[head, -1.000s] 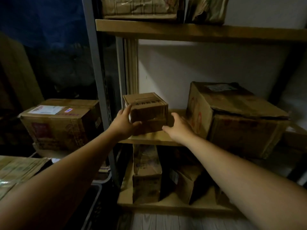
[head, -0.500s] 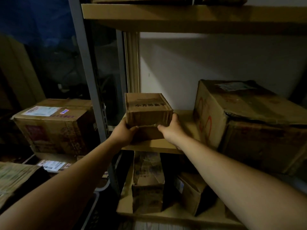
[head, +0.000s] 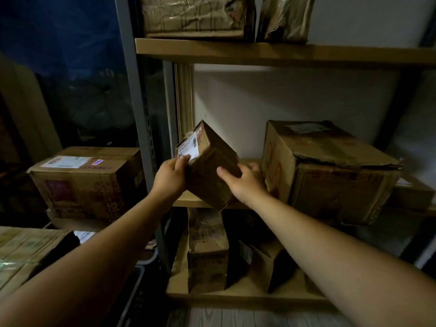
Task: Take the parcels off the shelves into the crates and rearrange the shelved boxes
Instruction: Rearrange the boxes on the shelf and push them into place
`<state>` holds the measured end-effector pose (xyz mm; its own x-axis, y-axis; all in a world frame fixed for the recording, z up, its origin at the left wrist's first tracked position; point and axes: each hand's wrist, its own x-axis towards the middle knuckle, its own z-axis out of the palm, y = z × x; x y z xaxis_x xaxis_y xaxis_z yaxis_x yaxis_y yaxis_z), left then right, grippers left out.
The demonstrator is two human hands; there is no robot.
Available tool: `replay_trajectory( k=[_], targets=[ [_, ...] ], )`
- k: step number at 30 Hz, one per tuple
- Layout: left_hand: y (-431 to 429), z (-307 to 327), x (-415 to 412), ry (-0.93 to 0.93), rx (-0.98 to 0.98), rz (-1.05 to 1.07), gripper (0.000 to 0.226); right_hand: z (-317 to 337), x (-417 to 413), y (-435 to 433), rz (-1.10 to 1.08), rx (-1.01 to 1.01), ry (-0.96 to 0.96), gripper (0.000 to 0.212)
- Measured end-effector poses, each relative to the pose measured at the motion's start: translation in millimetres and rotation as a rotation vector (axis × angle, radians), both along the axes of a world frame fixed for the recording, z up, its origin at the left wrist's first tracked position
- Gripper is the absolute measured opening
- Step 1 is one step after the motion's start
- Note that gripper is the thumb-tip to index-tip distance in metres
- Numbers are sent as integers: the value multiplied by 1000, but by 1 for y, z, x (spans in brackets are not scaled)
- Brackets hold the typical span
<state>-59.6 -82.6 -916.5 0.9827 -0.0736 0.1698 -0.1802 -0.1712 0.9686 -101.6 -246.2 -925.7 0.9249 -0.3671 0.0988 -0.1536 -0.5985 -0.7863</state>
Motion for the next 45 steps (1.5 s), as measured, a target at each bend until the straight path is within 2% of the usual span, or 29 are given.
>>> replay_trajectory(
  k=[2, 3, 6, 7, 11, 14, 19, 24, 30, 32, 36, 40, 45],
  targets=[
    [2, 2, -2, -52, 57, 13, 35, 9, -9, 8, 44, 51, -7, 91],
    [4, 4, -5, -68, 78, 21, 39, 13, -12, 11, 55, 95, -15, 87],
    [7, 5, -11, 5, 84, 82, 73, 22, -19, 12, 49, 228, -31, 59],
    [7, 6, -15, 47, 78, 75, 76, 22, -20, 11, 50, 253, -22, 51],
    [2, 5, -28, 143, 36, -105, 34, 12, -24, 9, 32, 291, -37, 42],
    [3, -1, -31, 164, -42, -178, 33, 3, -29, 6, -2, 347, -37, 38],
    [9, -13, -42, 221, -73, -281, 44, -18, -42, 2, -3, 402, -34, 51],
    [17, -30, -49, 218, -105, -296, 46, -37, -57, 12, 2, 401, -48, 61],
    [25, -46, -57, 190, -107, -336, 50, -53, -71, 14, 0, 390, -55, 53],
    [24, -44, -58, 171, -102, -319, 52, -51, -71, 12, -3, 337, -103, 47],
    [12, -24, -52, 66, -107, -238, 47, -27, -66, 15, 20, 425, -187, 55],
    [-6, -9, -31, -82, -49, -172, 42, -6, -42, 13, -4, 424, -236, 61],
    [-19, -1, 4, -35, 10, -267, 50, 2, -5, 4, -12, 342, -94, 63]
  ],
)
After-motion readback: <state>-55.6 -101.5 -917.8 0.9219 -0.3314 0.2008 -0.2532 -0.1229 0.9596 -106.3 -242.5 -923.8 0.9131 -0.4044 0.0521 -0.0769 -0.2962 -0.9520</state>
